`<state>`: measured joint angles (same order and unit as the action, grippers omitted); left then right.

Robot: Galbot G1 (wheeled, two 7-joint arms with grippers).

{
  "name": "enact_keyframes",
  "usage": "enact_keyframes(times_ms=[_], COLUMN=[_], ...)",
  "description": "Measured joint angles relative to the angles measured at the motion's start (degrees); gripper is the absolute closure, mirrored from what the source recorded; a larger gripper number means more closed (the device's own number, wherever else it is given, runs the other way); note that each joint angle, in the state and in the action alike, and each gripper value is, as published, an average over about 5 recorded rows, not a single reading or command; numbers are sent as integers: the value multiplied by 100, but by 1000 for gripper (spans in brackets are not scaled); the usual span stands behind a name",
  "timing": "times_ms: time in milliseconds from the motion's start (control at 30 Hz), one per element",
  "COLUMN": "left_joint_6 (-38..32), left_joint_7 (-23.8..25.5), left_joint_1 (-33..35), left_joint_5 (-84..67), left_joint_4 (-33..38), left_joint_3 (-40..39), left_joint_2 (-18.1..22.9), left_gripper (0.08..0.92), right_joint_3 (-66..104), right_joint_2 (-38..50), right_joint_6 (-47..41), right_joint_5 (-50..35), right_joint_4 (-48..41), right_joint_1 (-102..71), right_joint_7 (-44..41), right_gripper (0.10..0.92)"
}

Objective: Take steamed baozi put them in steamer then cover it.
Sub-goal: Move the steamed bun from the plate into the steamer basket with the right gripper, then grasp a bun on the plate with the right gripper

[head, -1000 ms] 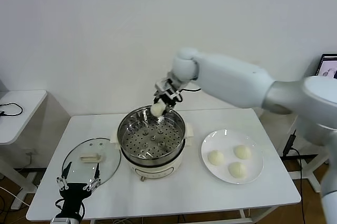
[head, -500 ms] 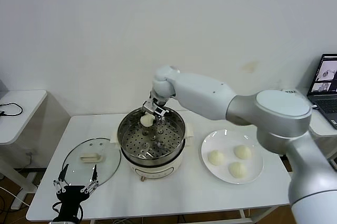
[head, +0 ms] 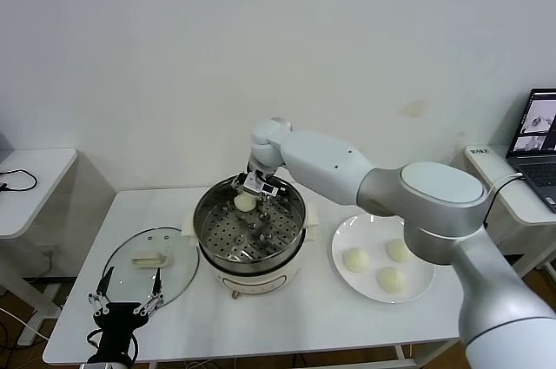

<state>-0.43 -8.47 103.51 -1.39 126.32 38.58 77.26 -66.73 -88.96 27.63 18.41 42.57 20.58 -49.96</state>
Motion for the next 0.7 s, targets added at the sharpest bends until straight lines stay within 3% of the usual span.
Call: enact_keyframes(times_ms=[133,300,700], left_joint_6=[6,20,184], left_joint_7=[0,1,-17], left_joint_1=[0,27,71], left_joint_5=[0,-1,-62], left_joint_4=[24,74,237], left_joint_3=[-16,-20,-61], left_joint_2=[0,-16,-125], left_gripper=[177,177,177], right_joint_3=[-7,-109,-376], right_joint_2=[48,293,1951], right_joint_6=[28,-299,-2373], right_joint_5=[-71,-597,-2360], right_joint_4=[37,397,2475], right_joint_1=[58,320,1305], right_joint_7=[-11,-201,-747], right_gripper=[211,203,202])
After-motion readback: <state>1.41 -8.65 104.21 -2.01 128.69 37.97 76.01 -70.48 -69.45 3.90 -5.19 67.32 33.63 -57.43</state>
